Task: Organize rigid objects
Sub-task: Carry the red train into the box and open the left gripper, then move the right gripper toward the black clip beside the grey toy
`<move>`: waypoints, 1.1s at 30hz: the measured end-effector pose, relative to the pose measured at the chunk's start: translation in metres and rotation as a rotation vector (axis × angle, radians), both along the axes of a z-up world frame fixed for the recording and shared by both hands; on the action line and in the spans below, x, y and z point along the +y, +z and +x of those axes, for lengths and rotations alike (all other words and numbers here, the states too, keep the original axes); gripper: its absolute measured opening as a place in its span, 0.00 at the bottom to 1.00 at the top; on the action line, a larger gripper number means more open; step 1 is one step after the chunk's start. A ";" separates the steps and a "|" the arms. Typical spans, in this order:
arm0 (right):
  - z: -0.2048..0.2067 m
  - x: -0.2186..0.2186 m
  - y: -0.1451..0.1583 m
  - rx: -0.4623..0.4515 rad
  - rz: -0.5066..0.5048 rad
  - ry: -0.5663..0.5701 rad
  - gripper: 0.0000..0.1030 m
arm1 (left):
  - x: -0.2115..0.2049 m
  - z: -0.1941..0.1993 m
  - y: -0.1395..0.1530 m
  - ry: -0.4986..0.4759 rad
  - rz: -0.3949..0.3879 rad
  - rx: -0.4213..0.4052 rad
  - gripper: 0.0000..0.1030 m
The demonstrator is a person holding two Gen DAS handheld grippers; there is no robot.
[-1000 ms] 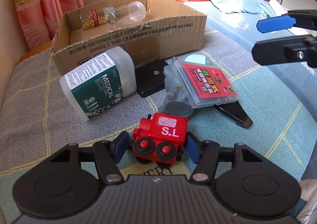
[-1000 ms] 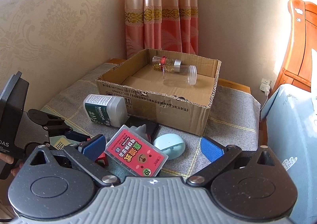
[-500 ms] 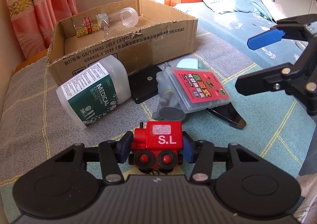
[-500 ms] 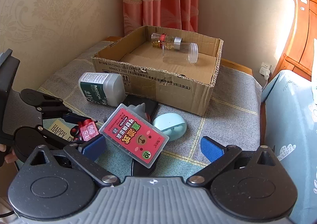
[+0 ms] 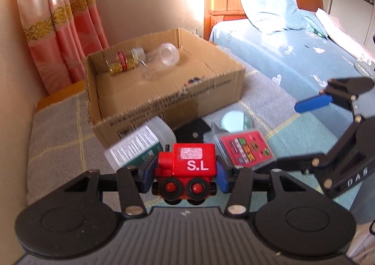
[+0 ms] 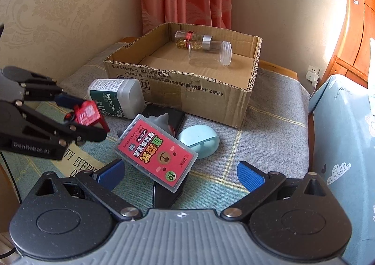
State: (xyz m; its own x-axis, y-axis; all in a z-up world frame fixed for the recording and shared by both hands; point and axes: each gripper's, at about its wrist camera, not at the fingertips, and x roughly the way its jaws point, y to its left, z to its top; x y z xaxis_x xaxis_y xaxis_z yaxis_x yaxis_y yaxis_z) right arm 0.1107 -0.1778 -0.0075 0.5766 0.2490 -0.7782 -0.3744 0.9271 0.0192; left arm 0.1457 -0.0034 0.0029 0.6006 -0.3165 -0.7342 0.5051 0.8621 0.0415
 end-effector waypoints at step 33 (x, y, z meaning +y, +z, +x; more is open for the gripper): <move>0.071 -0.008 -0.016 0.000 0.012 -0.167 1.00 | 0.036 -0.005 -0.004 0.342 0.007 -0.139 0.99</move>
State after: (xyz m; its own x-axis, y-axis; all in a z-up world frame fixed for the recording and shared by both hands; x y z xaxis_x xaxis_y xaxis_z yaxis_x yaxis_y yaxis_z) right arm 0.1818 -0.1860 -0.0231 0.6110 0.1595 -0.7754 -0.2155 0.9760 0.0309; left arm 0.1408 0.0328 -0.0012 0.7653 -0.0756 -0.6393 0.1770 0.9795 0.0961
